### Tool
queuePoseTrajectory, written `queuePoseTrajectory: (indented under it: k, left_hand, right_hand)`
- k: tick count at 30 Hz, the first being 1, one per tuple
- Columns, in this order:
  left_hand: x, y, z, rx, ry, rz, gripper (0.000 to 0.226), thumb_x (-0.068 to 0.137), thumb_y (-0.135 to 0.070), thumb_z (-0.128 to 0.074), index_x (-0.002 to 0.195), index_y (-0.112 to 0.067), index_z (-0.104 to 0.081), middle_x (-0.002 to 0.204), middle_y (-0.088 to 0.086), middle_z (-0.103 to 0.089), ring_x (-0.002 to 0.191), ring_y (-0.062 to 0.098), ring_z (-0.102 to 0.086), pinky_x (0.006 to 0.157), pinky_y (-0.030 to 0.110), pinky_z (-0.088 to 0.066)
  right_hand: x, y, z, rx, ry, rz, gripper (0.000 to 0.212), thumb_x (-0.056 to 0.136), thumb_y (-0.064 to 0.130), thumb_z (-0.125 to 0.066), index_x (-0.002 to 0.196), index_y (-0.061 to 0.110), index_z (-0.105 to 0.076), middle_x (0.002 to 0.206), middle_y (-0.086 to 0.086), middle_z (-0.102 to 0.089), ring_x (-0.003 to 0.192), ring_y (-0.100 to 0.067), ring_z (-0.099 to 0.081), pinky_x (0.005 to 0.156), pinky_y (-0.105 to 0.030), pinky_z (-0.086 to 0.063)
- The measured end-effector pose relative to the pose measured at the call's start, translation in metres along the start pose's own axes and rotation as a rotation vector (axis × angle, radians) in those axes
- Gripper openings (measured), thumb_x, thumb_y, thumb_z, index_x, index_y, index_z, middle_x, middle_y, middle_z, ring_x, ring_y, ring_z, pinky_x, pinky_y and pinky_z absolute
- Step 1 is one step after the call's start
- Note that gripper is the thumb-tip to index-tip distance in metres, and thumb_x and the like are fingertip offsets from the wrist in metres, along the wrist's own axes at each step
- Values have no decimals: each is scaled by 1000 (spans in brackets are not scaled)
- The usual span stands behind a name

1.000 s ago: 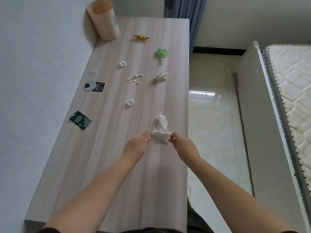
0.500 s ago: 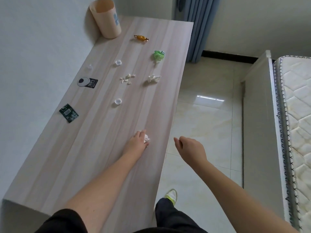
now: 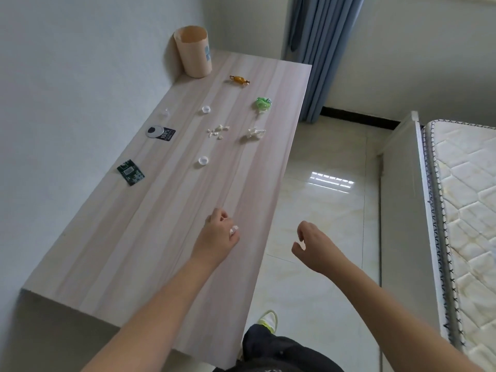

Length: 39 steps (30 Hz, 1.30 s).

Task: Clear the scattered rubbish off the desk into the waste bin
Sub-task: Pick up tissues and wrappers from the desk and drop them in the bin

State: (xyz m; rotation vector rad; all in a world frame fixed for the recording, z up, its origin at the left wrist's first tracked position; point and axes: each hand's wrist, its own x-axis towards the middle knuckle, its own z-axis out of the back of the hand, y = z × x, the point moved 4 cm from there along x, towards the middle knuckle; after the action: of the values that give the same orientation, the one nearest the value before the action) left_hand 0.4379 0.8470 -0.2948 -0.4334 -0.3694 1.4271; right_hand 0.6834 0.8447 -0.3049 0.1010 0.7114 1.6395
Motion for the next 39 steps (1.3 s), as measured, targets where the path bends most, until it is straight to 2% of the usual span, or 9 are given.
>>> queuePoseTrajectory:
  k: [3, 6, 10, 18, 22, 25, 28, 32, 39]
  left_hand:
    - [-16, -14, 14, -36, -55, -34, 21, 88, -14, -55, 72, -12, -42, 74, 9, -47, 62, 36, -53, 54, 33, -38]
    - [-29, -29, 21, -25, -72, -68, 25, 91, -17, -53, 74, -17, -34, 63, 6, -43, 54, 37, -50, 51, 37, -43]
    - [-34, -55, 22, 20, -50, -115, 17, 91, -21, -52, 80, -11, -44, 62, 11, -53, 53, 34, -53, 51, 37, -47]
    - [12, -134, -10, 172, -104, -232, 18, 88, -32, -59, 83, -18, -49, 56, -1, -55, 42, 18, -46, 41, 24, -39]
    - [55, -197, -42, 164, -119, -274, 19, 89, -34, -55, 78, -21, -48, 58, -2, -53, 45, 19, -47, 41, 29, -45]
    - [81, -243, -58, 187, -120, -303, 22, 89, -34, -54, 74, -20, -47, 59, -3, -48, 45, 17, -41, 41, 27, -38]
    - [101, -274, -63, 224, -156, -318, 24, 88, -35, -51, 71, -19, -45, 59, -3, -47, 47, 17, -42, 40, 25, -33]
    - [127, -289, -59, 284, -190, -329, 25, 86, -37, -42, 71, -17, -46, 59, 0, -48, 50, 21, -46, 42, 30, -39]
    - [190, -255, -48, 310, -228, -217, 21, 87, -34, -44, 71, -21, -41, 61, -3, -44, 54, 16, -40, 41, 24, -30]
  right_hand:
    - [-20, 3, 5, 56, 64, -29, 23, 79, 7, -52, 91, 20, -36, 97, 2, -40, 69, -17, -42, 62, -30, -39]
    - [-37, 3, 10, 24, 38, -10, 29, 81, -4, -41, 100, 18, -37, 105, -1, -36, 65, -15, -39, 57, -26, -38]
    - [-51, -3, 22, -85, -24, 79, 13, 95, 12, -47, 107, 11, -41, 108, -2, -37, 61, -17, -44, 61, -30, -44]
    - [-47, -59, 77, -40, -143, 174, 16, 95, 20, -51, 108, 11, -53, 111, -3, -53, 82, -22, -58, 70, -26, -45]
    - [-41, -113, 119, -74, -248, 229, 16, 95, 21, -52, 107, 10, -55, 104, -4, -60, 74, -24, -58, 65, -33, -48]
    - [-37, -148, 152, -114, -320, 262, 13, 93, 19, -55, 101, 9, -56, 96, -6, -61, 64, -29, -58, 55, -36, -48]
    - [-27, -173, 175, -137, -350, 304, 9, 93, 18, -55, 99, 10, -53, 91, -5, -56, 60, -25, -53, 50, -35, -47]
    - [0, -187, 201, -181, -402, 325, 10, 92, 14, -54, 91, 17, -45, 82, 4, -38, 61, -15, -34, 46, -28, -35]
    - [79, -165, 236, -243, -428, 419, 28, 93, 37, -47, 81, 11, -49, 78, -4, -47, 63, -22, -43, 51, -28, -32]
